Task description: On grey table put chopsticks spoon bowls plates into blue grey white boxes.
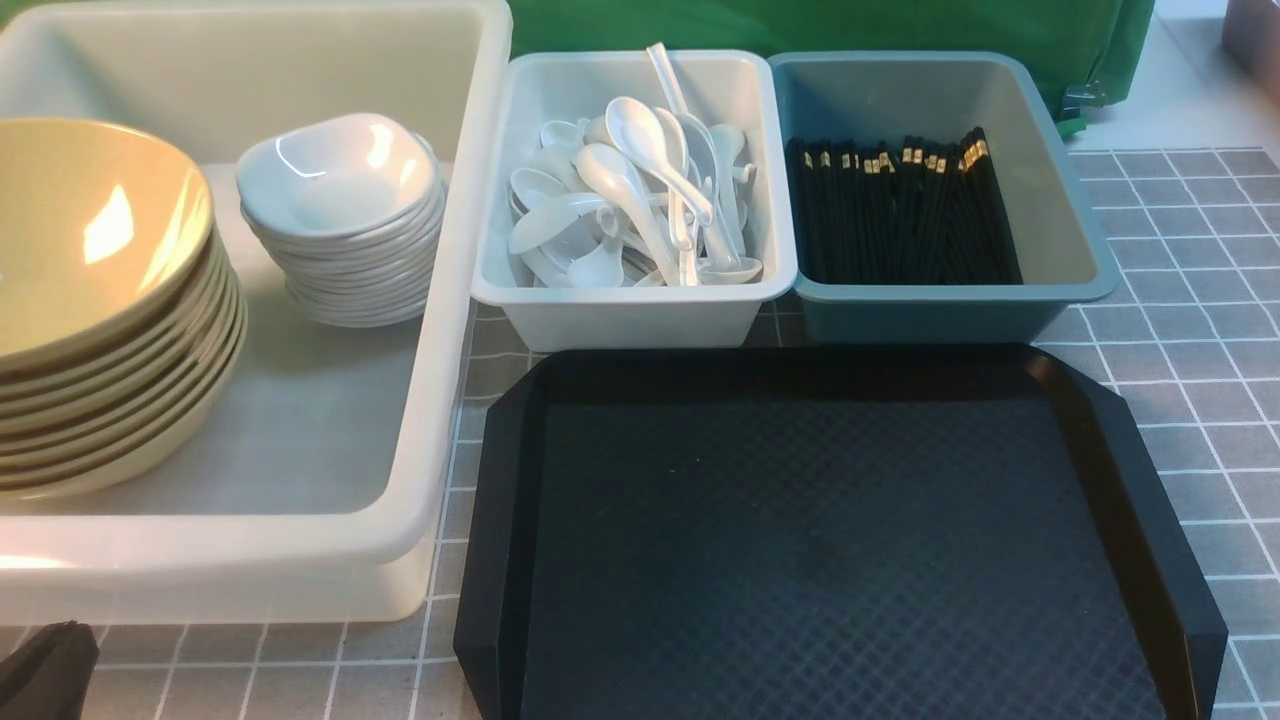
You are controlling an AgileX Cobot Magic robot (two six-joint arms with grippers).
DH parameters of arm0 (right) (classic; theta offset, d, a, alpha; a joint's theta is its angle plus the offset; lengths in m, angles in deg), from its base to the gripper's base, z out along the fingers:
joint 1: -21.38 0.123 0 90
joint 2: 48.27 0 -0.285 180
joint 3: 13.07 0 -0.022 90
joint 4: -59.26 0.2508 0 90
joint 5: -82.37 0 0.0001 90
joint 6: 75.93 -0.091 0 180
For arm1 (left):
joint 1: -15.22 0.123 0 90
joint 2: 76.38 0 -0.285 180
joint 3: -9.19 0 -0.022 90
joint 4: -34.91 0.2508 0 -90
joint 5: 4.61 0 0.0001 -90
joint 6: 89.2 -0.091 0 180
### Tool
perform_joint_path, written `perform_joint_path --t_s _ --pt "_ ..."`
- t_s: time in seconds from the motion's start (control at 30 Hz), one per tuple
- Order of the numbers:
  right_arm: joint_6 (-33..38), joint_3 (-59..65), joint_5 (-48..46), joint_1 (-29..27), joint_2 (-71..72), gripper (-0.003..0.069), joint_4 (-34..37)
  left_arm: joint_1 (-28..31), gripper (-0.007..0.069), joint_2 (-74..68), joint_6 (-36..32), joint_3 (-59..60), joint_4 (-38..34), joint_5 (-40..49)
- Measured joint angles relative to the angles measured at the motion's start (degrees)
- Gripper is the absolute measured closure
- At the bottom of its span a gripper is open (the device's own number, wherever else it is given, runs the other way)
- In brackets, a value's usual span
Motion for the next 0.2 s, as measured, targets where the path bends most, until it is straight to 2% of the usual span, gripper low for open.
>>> perform_joint_path --t_s 0.2 --pt "0.00 0.00 0.00 0.00 0.00 0.0544 0.00 0.00 0.0636 0.00 0.00 0.00 0.00 0.00"
